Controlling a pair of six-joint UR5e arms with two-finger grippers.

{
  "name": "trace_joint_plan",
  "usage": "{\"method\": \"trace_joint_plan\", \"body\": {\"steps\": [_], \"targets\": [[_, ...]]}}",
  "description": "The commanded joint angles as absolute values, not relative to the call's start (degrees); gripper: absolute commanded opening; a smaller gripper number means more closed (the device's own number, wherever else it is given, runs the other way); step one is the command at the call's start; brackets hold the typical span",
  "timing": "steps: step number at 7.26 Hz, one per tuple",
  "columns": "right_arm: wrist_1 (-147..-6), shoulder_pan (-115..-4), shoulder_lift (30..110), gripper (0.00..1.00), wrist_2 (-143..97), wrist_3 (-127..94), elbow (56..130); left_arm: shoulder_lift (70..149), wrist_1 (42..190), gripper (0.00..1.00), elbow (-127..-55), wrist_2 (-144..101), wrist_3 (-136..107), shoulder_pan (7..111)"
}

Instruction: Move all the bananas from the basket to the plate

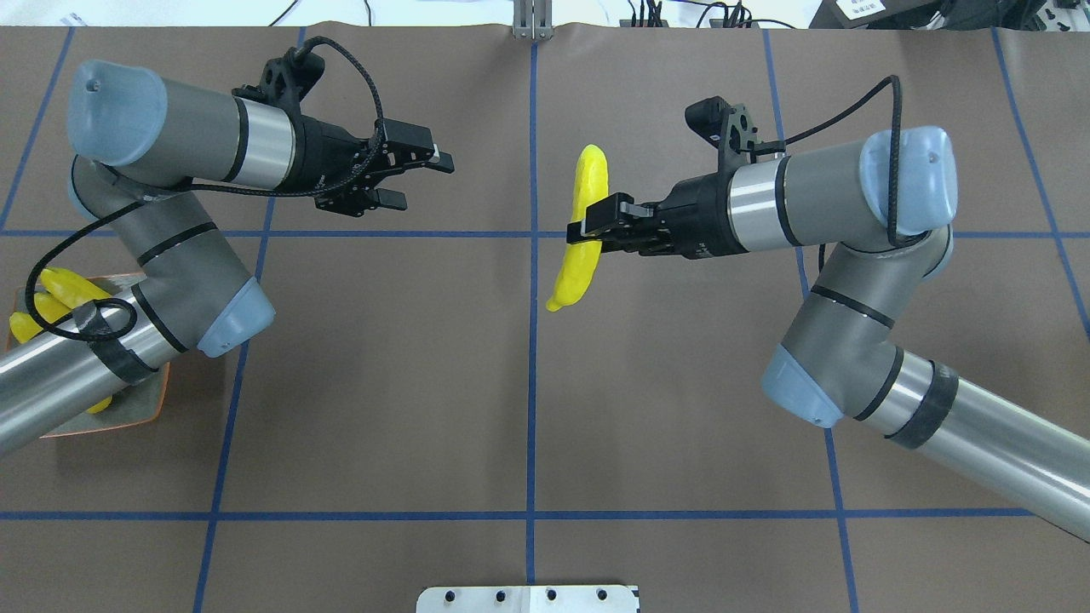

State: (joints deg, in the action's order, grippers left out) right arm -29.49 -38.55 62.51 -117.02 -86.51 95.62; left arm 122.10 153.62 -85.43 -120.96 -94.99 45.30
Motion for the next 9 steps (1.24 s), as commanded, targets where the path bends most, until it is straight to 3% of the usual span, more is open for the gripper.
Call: {"method": "trace_joint_plan", "body": {"steps": [1,7,9], "targets": [[-28.30,-36.30,59.07,0.00,-115.40,-90.17,94.05,123.83,160.28,1.00,-85.08,-120.85,-95.18,43.68],[-27.86,-34.28,56.69,0.00,-115.14,-89.48,93.78,125.60,163.92,0.98,-85.17,-120.94,-99.57,40.61],[-24.82,-34.28,56.60,0.00,-114.53,-89.38,93.17,125.60,163.92,0.91,-85.17,-120.94,-100.28,40.43]]}}
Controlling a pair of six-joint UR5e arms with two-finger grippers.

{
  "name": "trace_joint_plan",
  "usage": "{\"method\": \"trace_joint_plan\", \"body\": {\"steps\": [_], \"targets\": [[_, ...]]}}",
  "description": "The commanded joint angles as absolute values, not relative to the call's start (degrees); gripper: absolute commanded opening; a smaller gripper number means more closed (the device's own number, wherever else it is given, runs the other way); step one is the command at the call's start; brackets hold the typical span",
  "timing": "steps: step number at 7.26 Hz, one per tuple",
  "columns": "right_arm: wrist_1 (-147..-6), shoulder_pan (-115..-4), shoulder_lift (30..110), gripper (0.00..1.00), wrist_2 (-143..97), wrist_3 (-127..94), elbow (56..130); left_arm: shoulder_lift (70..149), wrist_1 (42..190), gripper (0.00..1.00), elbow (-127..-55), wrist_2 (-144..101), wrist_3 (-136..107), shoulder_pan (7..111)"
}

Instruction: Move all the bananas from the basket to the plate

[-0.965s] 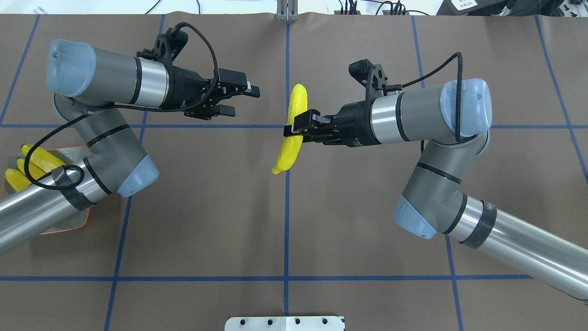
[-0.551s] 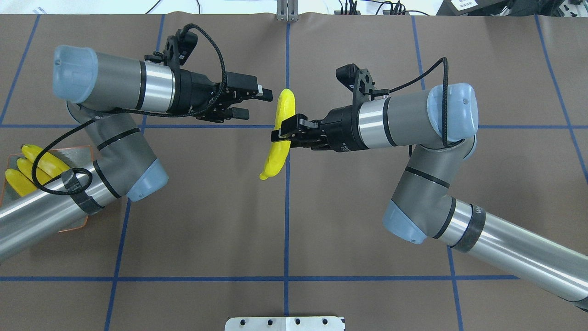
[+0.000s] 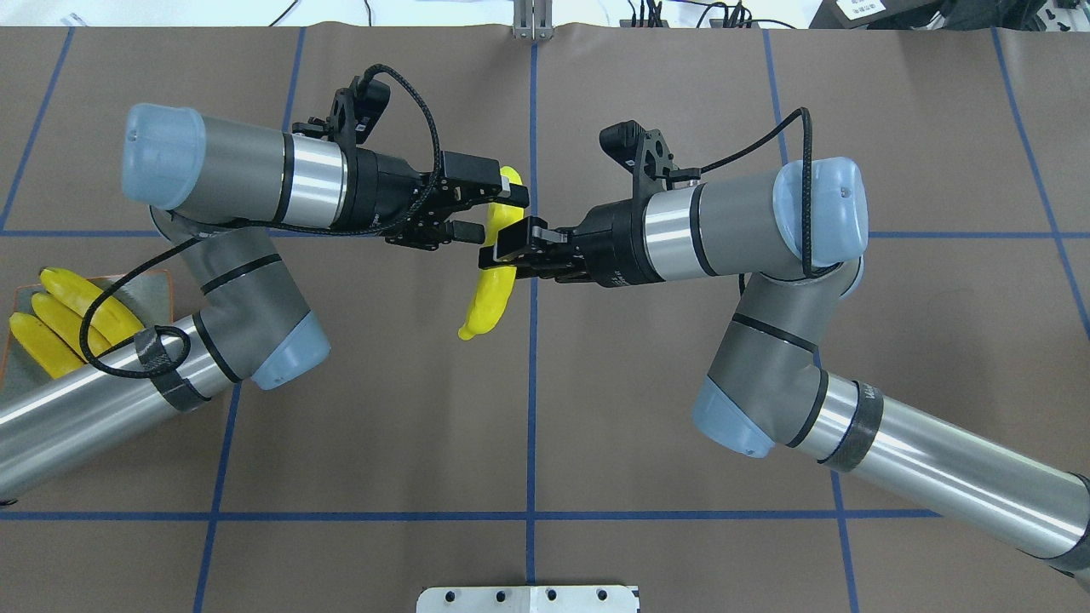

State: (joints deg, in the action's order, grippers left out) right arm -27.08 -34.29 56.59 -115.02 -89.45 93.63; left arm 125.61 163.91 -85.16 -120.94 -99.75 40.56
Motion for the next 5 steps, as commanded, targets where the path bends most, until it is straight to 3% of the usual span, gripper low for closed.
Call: {"method": "trace_joint_plan", "body": {"steps": [1,2,3,4,5], "targets": [[-23.92,-34.28,56.78,0.00,-114.43,-89.38,92.73,125.68,163.92,0.86,-85.17,-120.94,-100.89,40.43],[-23.91,-34.28,56.78,0.00,-114.52,-89.38,92.72,125.68,164.00,0.67,-85.25,-120.94,-101.86,40.43],[-23.91,-34.28,56.78,0.00,-114.43,-89.38,92.72,125.60,164.53,0.23,-85.34,-120.94,-103.08,40.43],[-23.91,-34.28,56.34,0.00,-113.39,-89.38,92.72,125.60,164.79,0.00,-85.52,-120.94,-103.36,40.34],[-23.82,-34.28,56.34,0.00,-112.77,-89.38,92.81,125.60,164.88,0.00,-85.95,-120.94,-104.06,40.17]]}}
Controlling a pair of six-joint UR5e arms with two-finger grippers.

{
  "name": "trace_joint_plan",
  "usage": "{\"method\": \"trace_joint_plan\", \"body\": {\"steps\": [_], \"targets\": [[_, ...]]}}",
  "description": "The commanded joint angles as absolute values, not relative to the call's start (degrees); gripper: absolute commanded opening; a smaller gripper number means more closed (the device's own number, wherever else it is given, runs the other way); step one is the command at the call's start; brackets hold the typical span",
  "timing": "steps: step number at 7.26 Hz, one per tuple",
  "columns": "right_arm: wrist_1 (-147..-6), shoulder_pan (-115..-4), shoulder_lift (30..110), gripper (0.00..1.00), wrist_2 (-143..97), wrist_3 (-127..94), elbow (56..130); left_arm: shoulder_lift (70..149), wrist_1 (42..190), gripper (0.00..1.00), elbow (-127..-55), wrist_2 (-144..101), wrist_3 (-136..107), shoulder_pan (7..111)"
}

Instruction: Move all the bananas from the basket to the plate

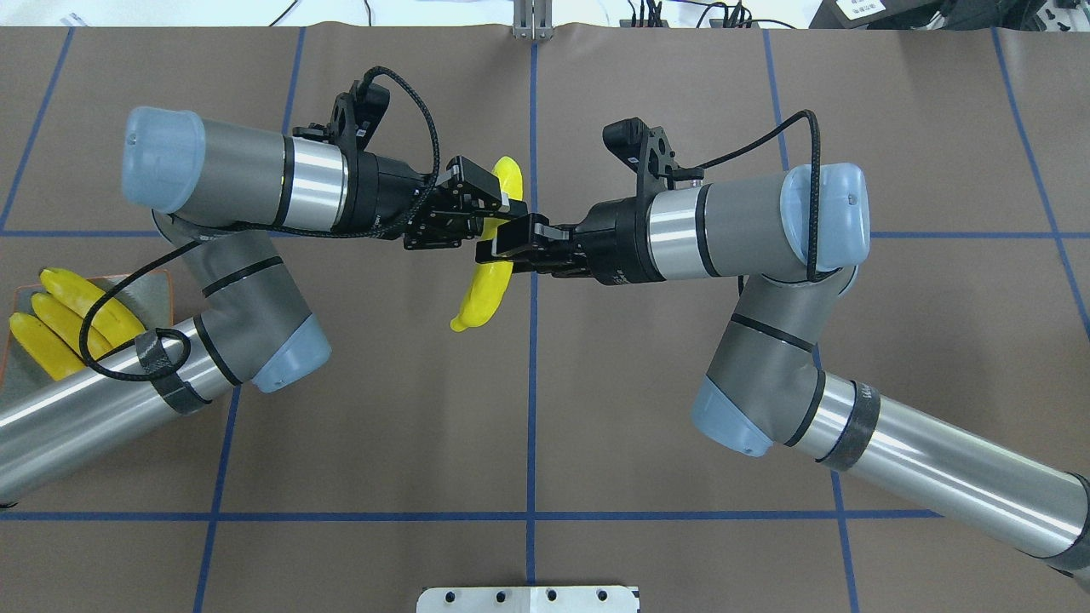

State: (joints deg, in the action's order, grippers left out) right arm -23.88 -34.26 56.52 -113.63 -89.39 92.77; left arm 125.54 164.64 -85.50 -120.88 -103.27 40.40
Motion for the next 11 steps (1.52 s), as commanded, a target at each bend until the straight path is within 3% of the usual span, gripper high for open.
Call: {"method": "trace_joint_plan", "body": {"steps": [1,6,11], "targets": [[-23.82,-34.28,56.51,0.99,-112.33,-89.47,92.81,125.60,164.88,0.00,-85.96,-120.85,-104.50,40.17],[-14.77,-37.86,66.42,1.00,-113.37,-90.35,95.97,121.57,164.36,0.00,-85.78,-121.11,-106.79,45.06],[-15.55,-49.65,77.94,1.00,-117.52,-87.90,95.36,100.24,160.52,0.00,-92.89,-126.73,-105.91,55.42]]}}
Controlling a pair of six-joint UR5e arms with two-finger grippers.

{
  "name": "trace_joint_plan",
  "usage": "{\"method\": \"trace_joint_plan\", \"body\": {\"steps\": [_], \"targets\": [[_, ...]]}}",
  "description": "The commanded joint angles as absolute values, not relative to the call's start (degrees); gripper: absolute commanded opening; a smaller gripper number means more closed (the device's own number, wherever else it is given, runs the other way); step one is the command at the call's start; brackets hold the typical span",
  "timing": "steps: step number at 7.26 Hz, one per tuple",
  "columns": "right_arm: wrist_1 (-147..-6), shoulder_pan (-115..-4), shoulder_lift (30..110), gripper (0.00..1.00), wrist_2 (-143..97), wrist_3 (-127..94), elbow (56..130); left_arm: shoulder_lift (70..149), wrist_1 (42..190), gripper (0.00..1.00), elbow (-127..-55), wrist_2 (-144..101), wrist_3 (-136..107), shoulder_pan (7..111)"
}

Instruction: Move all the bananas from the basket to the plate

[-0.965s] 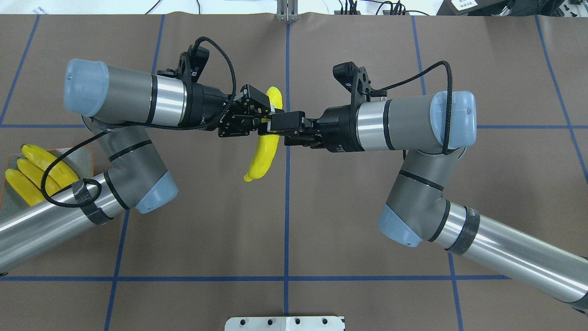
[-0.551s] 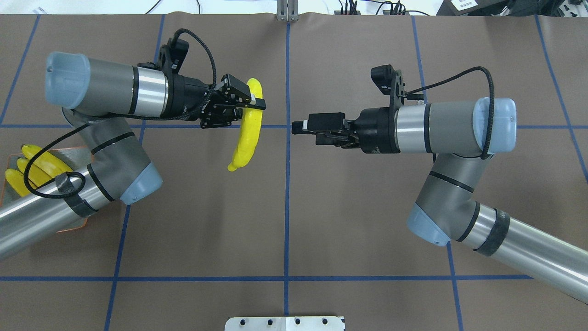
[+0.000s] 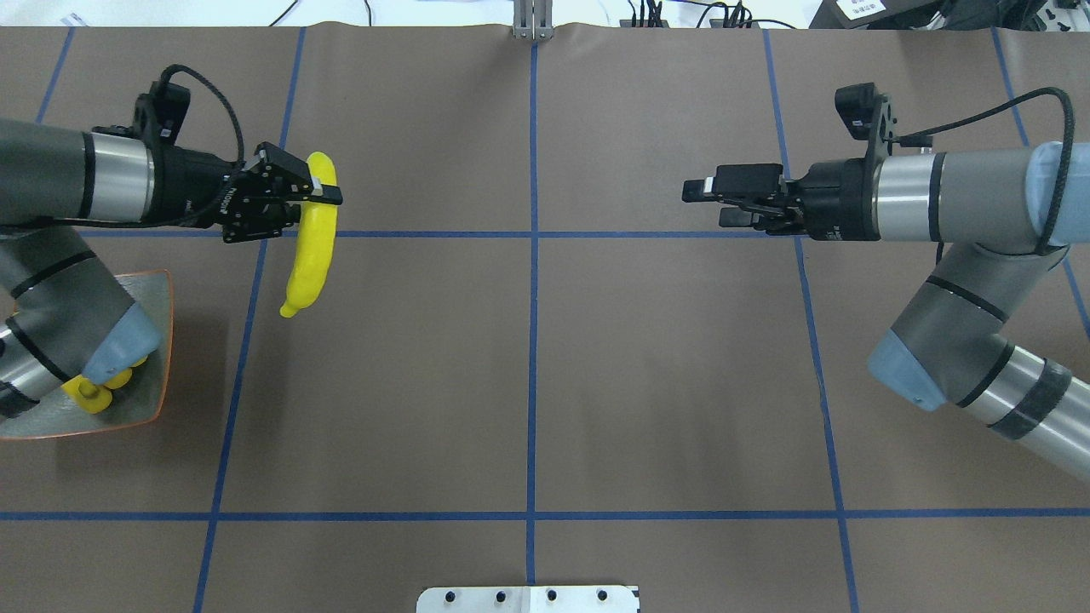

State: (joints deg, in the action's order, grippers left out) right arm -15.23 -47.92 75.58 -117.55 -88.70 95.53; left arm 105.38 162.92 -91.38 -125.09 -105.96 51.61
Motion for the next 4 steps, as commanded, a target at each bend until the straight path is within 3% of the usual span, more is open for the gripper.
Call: {"method": "trace_joint_plan", "body": {"steps": [1,4], "targets": [[-15.64,-50.44,79.09,1.00,-117.42,-87.89,95.01,98.28,155.62,0.00,-93.34,-126.65,-105.73,57.20],[-15.65,-51.24,80.07,1.00,-117.07,-87.80,94.40,98.26,126.86,0.00,-100.16,-122.12,-97.87,58.01]]}}
